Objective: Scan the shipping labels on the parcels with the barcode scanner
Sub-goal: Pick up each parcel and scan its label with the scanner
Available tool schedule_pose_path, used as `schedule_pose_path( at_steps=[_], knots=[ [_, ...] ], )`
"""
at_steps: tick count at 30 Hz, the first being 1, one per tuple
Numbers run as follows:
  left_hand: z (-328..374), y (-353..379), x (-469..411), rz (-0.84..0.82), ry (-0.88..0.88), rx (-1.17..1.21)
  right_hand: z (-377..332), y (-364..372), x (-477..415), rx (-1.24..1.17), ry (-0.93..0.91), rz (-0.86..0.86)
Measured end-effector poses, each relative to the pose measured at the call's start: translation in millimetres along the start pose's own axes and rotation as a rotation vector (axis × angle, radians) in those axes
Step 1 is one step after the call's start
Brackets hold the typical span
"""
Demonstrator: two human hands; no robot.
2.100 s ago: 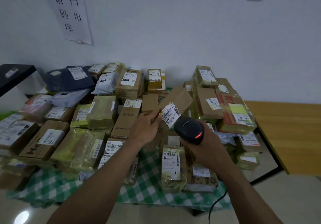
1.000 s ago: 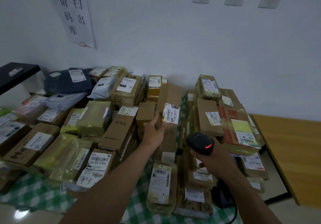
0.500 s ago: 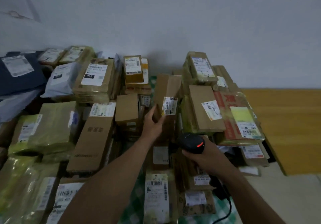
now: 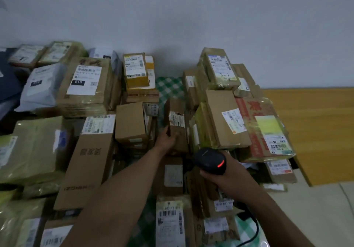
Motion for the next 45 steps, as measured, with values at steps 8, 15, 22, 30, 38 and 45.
schedule_pose_path(
  at_steps=[8,15,22,30,38,45],
  knots=[
    [-27.0,6.8,17.3,0.074,0.062,-0.304,3.0,0.2,-1.2,-0.039,0.026,0.004],
    [-36.7,11.5,18.7,-0.089,0.034,-0.431,-10.5,-4.6,10.6,-0.014,0.01,0.006],
    [10.2,-24.8,105.1,0.336,0.271,-0.255,-69.2,-15.3,46.9,0.014,-0.057,-0.025],
    [39.2,-106.9,133.5,0.66,0.362,-0.468,-120.0,10.5,26.2,0.052,-0.229,0.05],
    [31.0,-116.0,105.5,0.531,0.256,-0.774,-134.0,35.1,13.2,0.067,-0.271,0.072],
    [16.2,-94.5,85.1,0.552,0.185,-0.874,-115.6,37.8,9.6,0.059,-0.223,0.056]
  ],
)
Point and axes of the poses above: each hand's wrist, its own x-axis away from the middle knuckle, its own y-axis out of the palm, z = x × y, the point moved 5 cm from there along -x, towards the middle knuckle, and after that the axes turned 6 degrees about -x, right-handed, at the moved point
